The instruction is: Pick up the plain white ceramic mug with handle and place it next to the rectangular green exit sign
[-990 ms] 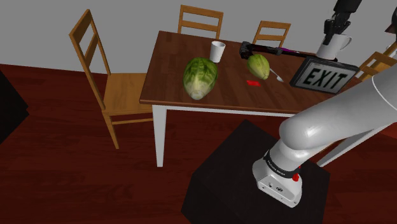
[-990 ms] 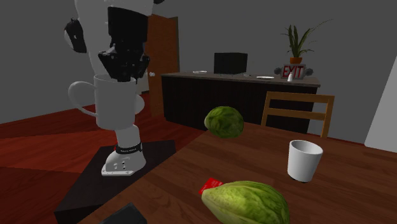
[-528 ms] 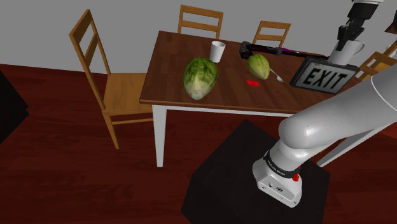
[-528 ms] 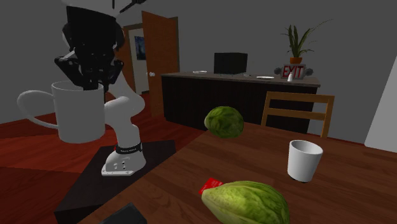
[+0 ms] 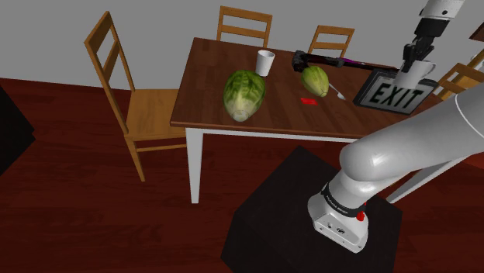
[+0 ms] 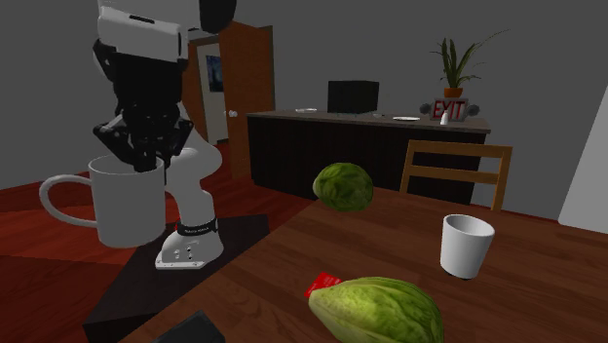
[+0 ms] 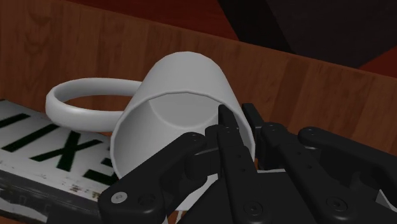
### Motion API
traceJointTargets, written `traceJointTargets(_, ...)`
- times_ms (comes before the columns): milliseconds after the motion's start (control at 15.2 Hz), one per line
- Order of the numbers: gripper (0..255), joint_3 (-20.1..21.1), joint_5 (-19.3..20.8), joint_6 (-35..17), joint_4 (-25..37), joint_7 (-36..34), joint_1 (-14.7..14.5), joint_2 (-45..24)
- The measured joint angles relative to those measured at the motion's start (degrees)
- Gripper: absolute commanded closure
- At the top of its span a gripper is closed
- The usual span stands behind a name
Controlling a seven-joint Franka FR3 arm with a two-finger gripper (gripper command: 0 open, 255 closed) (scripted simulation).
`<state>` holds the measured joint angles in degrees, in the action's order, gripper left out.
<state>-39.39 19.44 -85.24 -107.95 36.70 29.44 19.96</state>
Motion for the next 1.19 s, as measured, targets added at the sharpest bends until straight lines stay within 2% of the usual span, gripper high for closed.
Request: traceJointTargets(1188, 255, -2.2, 1.6, -13.6, -14.5, -2.4, 0.8, 0.9)
